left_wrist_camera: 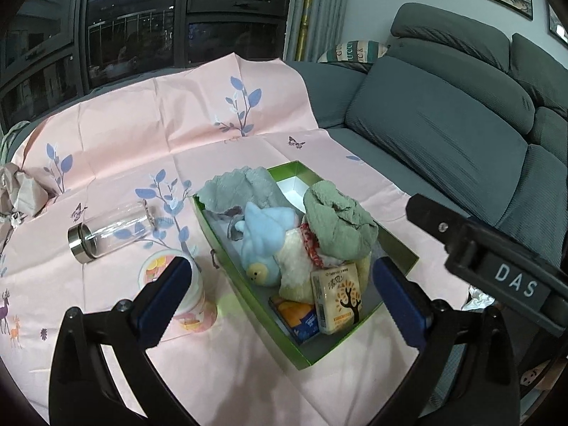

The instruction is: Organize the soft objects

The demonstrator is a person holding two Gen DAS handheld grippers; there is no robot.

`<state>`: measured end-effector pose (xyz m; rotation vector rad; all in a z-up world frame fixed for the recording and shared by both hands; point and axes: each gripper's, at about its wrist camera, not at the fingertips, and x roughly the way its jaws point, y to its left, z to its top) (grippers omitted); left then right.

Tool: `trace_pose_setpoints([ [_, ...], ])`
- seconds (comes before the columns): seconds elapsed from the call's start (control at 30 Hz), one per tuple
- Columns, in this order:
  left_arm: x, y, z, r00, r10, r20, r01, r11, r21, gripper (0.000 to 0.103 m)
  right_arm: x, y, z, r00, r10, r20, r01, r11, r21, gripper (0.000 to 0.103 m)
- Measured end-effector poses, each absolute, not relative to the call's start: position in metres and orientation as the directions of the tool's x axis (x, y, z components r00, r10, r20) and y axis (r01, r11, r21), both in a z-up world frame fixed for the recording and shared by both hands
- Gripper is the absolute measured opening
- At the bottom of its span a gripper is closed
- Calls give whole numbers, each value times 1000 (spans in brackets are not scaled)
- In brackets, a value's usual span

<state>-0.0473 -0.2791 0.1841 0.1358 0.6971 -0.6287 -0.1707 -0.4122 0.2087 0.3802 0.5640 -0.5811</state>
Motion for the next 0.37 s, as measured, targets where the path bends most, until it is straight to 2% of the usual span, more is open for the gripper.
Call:
trace_pose_setpoints([
  [0.37,-49,-270,185,581,-514,-631,587,801,-112,102,-169,-408,207,677,-416,-607,615,773,157,96],
])
